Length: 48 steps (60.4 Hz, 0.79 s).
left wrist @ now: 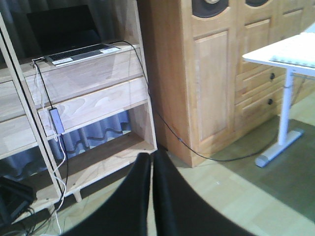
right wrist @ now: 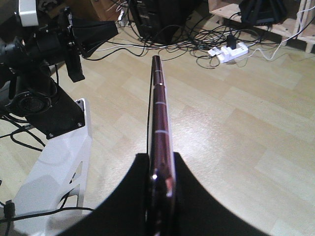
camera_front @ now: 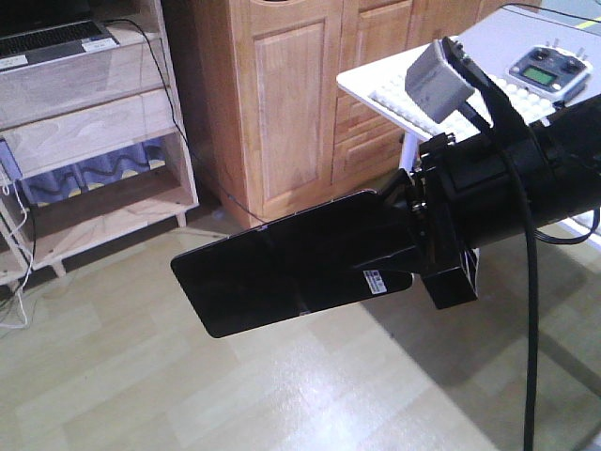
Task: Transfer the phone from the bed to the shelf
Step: 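Drive toward the wooden shelf unit with the laptop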
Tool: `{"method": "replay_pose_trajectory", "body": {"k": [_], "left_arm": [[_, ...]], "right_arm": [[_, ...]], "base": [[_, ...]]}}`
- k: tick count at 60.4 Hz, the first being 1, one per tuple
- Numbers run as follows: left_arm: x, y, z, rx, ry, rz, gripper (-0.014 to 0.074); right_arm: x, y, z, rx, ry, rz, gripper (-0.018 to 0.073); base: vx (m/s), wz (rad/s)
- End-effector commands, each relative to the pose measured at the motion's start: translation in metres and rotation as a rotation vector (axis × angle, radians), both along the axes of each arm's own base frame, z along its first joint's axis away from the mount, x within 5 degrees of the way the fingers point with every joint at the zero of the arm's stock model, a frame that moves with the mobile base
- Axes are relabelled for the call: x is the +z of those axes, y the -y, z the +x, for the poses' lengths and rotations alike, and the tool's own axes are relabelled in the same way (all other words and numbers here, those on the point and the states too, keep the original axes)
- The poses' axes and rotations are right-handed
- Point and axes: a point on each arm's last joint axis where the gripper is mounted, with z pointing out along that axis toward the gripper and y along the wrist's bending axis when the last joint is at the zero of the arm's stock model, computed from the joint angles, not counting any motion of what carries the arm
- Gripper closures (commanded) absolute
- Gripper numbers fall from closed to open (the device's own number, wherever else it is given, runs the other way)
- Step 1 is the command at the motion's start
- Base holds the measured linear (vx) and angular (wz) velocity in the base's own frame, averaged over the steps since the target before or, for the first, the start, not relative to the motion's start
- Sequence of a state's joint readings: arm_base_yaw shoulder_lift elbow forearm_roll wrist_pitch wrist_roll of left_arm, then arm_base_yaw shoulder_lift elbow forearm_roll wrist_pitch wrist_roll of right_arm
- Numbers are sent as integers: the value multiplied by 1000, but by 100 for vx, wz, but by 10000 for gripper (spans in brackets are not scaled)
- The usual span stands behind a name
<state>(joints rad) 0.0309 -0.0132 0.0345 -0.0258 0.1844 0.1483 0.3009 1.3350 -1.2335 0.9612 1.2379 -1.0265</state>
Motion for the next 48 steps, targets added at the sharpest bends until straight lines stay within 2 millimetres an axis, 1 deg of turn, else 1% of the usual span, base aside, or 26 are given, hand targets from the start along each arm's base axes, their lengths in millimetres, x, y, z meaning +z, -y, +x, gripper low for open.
{"method": "replay_pose_trajectory", "body": {"k": [1,23,48], "left_arm": [[15,0,-1,-5,106,-12,595],[15,0,-1,-5,106,-12,595],[15,0,-1,-5,106,-12,595]], "right_arm": [[20,0,-13,38,10,84,561],[20,0,-13,38,10,84,561],[20,0,-13,38,10,84,561]], "base": [[50,13],[48,19],[45,38]]}}
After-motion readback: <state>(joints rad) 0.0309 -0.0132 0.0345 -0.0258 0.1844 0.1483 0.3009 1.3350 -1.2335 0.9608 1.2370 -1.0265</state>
